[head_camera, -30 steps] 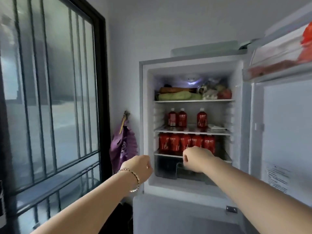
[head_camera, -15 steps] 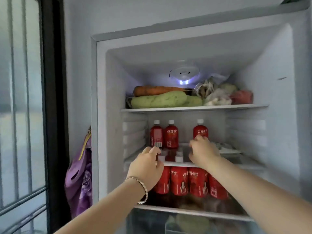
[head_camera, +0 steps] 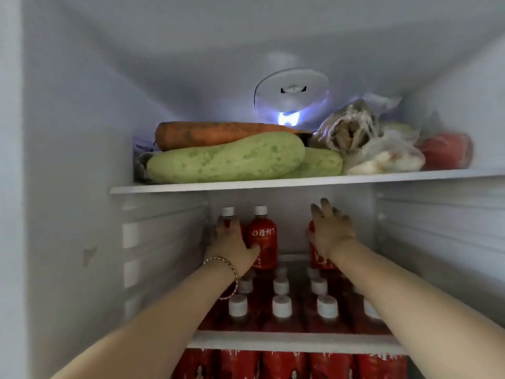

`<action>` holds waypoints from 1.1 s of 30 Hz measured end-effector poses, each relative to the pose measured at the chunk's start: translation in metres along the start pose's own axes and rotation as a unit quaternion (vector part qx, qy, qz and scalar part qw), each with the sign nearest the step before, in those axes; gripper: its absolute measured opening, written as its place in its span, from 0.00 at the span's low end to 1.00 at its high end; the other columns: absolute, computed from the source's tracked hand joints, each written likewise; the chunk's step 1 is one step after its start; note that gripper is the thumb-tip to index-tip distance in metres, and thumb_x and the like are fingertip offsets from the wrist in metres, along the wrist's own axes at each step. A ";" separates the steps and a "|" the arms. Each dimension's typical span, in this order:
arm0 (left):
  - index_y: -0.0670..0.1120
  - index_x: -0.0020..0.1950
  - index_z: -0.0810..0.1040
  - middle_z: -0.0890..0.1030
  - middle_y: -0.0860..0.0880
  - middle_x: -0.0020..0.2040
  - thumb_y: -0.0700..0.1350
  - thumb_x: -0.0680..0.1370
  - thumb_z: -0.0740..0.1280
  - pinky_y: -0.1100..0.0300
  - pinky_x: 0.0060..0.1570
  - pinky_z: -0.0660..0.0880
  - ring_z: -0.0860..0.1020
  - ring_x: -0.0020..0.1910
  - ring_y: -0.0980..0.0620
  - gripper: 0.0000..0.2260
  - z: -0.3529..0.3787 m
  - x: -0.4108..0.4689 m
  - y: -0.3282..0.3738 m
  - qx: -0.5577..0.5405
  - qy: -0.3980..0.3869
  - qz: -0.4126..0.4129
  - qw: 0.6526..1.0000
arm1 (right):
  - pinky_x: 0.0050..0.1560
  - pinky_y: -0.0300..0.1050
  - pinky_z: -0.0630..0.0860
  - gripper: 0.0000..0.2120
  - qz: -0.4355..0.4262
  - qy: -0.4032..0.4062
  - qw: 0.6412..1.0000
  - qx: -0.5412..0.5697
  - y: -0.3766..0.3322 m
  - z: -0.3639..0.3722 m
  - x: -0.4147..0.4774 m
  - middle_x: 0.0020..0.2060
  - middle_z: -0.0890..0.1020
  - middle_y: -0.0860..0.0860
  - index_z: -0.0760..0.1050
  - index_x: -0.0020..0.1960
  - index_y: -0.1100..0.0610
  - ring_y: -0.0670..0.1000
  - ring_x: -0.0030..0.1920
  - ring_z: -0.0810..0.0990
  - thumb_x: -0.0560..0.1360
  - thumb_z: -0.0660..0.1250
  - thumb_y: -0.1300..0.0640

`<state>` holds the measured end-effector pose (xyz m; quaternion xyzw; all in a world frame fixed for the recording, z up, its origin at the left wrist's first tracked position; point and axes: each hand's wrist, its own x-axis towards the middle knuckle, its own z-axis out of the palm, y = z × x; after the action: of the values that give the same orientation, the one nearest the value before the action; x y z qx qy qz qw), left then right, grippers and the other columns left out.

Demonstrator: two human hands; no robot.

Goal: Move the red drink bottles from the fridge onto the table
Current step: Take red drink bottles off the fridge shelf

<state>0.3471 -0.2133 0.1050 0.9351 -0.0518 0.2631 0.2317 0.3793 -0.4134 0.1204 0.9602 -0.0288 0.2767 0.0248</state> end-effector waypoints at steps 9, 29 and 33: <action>0.54 0.73 0.54 0.58 0.43 0.74 0.67 0.72 0.57 0.43 0.67 0.57 0.55 0.72 0.34 0.33 0.008 0.067 0.012 0.130 0.008 0.028 0.991 | 0.56 0.49 0.72 0.24 -0.028 0.029 0.999 0.026 0.007 -0.017 0.013 0.62 0.70 0.57 0.63 0.67 0.58 0.58 0.61 0.71 0.77 0.60 0.46; 0.57 0.58 0.72 0.75 0.51 0.63 0.64 0.74 0.59 0.58 0.58 0.70 0.74 0.59 0.48 0.18 -0.005 0.110 0.028 0.180 -0.094 0.200 0.958 | 0.41 0.46 0.68 0.15 -0.029 0.080 0.996 0.012 0.011 -0.029 -0.034 0.61 0.71 0.57 0.67 0.62 0.61 0.60 0.56 0.76 0.80 0.54 0.53; 0.50 0.55 0.73 0.76 0.47 0.61 0.57 0.75 0.62 0.59 0.53 0.70 0.74 0.57 0.46 0.14 0.000 0.098 0.033 0.176 -0.056 0.208 0.961 | 0.48 0.50 0.73 0.15 -0.096 -0.024 0.995 -0.023 0.006 -0.012 -0.052 0.65 0.66 0.59 0.66 0.65 0.60 0.61 0.56 0.76 0.79 0.56 0.59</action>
<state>0.4242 -0.2403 0.1688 0.9430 -0.2112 0.2572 0.0007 0.3284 -0.4164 0.1033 0.9640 0.0564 0.2493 0.0729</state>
